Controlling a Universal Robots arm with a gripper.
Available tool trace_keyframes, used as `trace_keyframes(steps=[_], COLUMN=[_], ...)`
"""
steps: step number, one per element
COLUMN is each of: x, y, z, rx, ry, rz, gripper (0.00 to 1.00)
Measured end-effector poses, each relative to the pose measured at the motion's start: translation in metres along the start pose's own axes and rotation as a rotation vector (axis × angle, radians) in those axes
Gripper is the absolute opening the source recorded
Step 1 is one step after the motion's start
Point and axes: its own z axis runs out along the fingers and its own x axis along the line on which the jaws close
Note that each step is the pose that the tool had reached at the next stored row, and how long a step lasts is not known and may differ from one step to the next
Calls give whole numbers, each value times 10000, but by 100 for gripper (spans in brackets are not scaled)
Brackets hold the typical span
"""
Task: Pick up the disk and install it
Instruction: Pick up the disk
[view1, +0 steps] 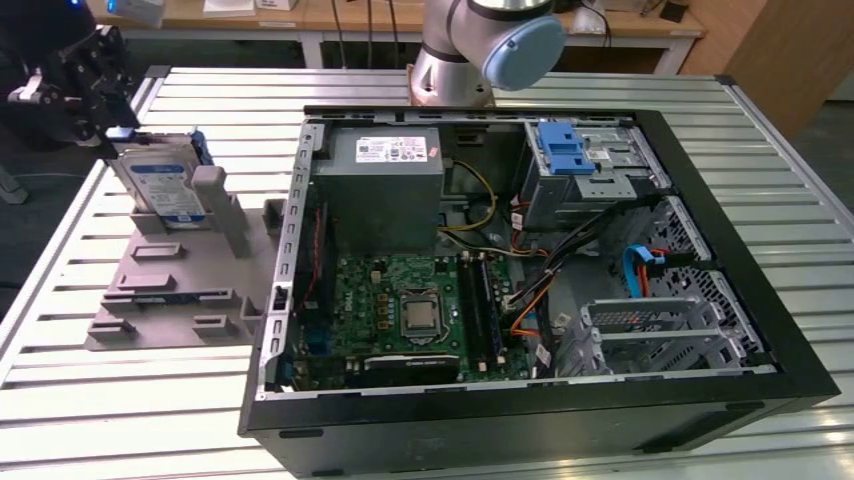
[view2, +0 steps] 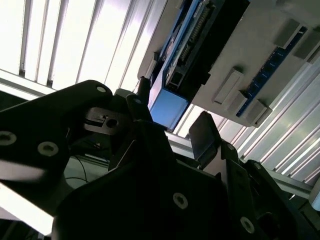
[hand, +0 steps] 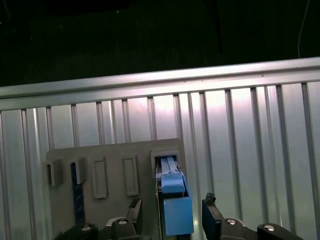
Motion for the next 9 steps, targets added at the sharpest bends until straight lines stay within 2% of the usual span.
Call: trace_keyframes(steps=[5, 6, 9], x=[-19, -25, -33], y=[10, 11, 17], z=[45, 52, 79], rx=[1, 1, 3], ry=[-1, -1, -4], rz=[-1, -1, -8], gripper=[57, 50, 50])
